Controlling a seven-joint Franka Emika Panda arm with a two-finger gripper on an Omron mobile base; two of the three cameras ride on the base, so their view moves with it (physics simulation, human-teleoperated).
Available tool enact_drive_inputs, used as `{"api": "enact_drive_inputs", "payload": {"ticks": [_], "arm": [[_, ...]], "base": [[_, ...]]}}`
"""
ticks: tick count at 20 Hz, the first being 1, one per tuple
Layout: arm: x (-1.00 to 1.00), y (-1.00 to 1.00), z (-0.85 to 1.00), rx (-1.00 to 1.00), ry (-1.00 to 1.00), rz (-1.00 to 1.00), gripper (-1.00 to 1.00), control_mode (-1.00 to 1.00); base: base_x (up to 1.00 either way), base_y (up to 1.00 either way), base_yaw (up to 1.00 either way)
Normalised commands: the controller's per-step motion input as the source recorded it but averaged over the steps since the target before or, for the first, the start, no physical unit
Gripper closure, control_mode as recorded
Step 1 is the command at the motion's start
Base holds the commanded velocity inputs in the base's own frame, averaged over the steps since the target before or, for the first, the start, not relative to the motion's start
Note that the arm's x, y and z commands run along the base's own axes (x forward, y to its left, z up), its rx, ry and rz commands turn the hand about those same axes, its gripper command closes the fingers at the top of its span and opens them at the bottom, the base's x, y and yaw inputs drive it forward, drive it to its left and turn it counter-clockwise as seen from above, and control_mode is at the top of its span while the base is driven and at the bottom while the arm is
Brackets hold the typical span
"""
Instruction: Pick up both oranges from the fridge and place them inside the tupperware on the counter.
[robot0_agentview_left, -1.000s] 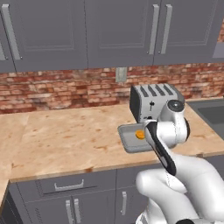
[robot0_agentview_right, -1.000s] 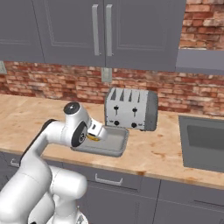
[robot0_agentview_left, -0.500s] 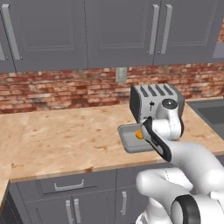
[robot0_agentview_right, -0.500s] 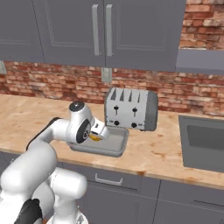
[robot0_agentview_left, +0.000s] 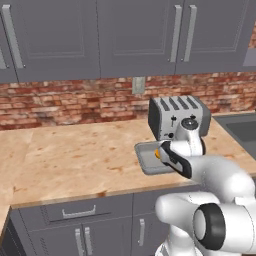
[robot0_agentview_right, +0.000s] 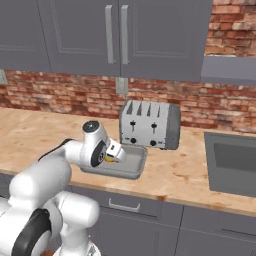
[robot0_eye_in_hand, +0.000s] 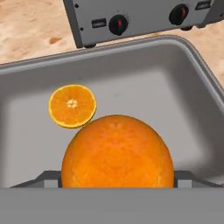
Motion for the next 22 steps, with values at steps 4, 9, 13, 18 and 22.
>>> {"api": "enact_drive_inputs", "payload": {"ticks": [4,9,13,18,22], "arm": [[0.35,0.00,-0.12,0.00,0.00,0.00,1.00,-1.00],[0.34,0.00,-0.07,0.00,0.00,0.00,1.00,-1.00],[0.22,0.00,-0.09,0.00,0.00,0.00,1.00,-1.00],[0.01,0.00,-0.19,0.00,0.00,0.00,1.00,-1.00],[0.01,0.00,-0.22,0.00,0.00,0.00,1.00,-1.00]], "base": [[0.00,0.00,0.00],[0.00,0.00,0.00],[0.00,0.00,0.00],[0.00,0.00,0.00],[0.00,0.00,0.00]]}}
